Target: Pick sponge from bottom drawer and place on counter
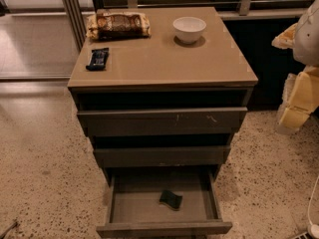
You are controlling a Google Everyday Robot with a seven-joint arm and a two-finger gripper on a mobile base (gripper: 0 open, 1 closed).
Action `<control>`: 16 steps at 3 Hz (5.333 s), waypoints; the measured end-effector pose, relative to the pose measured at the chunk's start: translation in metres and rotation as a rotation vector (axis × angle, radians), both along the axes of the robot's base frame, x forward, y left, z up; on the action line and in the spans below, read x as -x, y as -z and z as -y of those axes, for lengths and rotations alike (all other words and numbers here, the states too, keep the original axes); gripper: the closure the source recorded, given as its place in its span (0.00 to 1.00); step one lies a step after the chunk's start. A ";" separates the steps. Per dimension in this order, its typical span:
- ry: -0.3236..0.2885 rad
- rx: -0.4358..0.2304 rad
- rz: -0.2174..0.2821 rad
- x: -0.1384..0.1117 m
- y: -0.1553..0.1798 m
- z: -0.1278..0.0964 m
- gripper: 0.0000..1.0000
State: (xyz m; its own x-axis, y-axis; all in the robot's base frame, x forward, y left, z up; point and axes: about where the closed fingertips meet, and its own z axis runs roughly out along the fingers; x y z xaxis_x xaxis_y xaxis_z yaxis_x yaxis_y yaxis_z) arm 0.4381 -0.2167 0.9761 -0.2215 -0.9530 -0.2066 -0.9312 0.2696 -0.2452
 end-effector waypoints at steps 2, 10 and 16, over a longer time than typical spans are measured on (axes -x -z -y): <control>0.000 0.000 0.001 0.000 0.000 0.000 0.19; 0.160 -0.350 -0.163 -0.005 0.354 -0.044 1.00; 0.178 -0.563 0.037 -0.134 0.578 -0.085 1.00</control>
Offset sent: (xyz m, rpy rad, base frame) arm 0.0003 0.0002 -0.0030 0.0023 0.0013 -0.0013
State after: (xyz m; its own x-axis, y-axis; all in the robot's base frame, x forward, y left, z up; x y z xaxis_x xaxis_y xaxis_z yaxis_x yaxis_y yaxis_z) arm 0.5725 -0.1313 0.3979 -0.3509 -0.6434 -0.6804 -0.8533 0.5190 -0.0507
